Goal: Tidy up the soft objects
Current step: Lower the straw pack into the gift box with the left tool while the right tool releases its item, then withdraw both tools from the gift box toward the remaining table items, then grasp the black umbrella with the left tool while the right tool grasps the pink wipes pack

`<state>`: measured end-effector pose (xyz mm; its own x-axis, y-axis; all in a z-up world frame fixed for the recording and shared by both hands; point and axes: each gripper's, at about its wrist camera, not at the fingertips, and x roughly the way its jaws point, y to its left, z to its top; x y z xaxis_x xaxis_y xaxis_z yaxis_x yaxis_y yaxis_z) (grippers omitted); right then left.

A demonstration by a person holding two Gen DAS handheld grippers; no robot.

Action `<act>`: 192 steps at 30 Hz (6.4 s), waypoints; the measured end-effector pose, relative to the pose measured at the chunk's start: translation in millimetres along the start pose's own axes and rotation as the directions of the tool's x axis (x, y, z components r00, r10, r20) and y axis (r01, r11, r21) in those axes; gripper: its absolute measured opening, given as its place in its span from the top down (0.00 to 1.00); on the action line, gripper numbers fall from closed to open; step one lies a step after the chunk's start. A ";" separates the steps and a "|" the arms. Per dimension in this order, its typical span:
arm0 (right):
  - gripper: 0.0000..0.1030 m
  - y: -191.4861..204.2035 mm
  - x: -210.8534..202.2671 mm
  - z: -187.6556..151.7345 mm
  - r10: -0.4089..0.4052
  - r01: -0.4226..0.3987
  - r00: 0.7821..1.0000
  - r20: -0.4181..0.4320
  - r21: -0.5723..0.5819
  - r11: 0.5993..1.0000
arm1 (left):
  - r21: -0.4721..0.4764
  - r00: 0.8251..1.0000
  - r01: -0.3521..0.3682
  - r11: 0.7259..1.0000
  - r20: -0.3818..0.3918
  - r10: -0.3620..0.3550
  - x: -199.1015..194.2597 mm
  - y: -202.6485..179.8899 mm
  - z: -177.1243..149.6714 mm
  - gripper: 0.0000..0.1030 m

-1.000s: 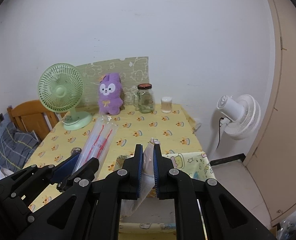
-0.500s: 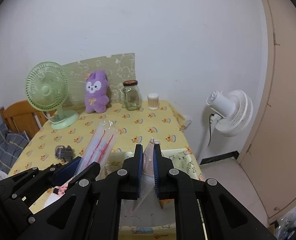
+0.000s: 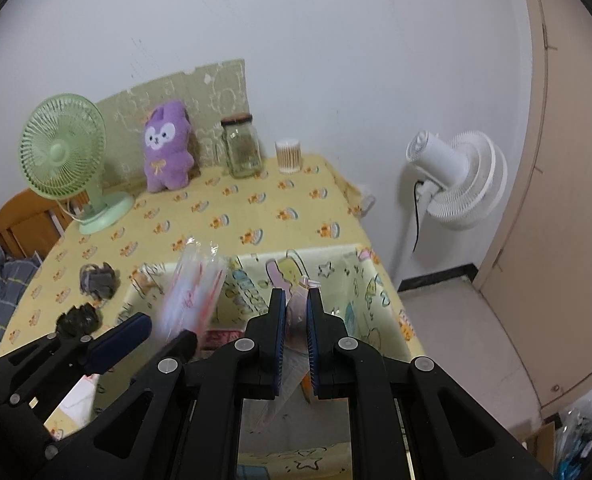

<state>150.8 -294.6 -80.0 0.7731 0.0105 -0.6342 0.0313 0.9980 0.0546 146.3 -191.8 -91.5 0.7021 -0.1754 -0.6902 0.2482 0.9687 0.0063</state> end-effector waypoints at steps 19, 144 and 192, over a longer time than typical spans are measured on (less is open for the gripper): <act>0.44 -5.4 16.2 -9.8 0.050 -0.046 0.995 -0.089 0.050 0.998 | 0.034 0.998 0.042 0.999 -0.053 -0.041 9.8 -2.8 -0.3 0.32; 0.02 202.0 -25.5 -61.6 0.151 -0.149 0.989 0.007 -0.117 0.982 | -0.127 0.986 -0.166 0.978 0.011 0.169 -67.2 180.2 -91.1 0.10; 0.55 210.8 100.4 -58.9 0.133 -0.149 0.963 -0.234 -0.052 0.987 | -0.158 0.983 -0.143 0.977 -0.140 0.121 36.5 213.6 -80.9 0.67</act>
<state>197.8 -79.5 -177.6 0.6002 0.1575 -0.7842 -0.1177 0.9871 0.1082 170.9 22.9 -173.8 0.6265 -0.0301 -0.7789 0.0366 0.9993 -0.0092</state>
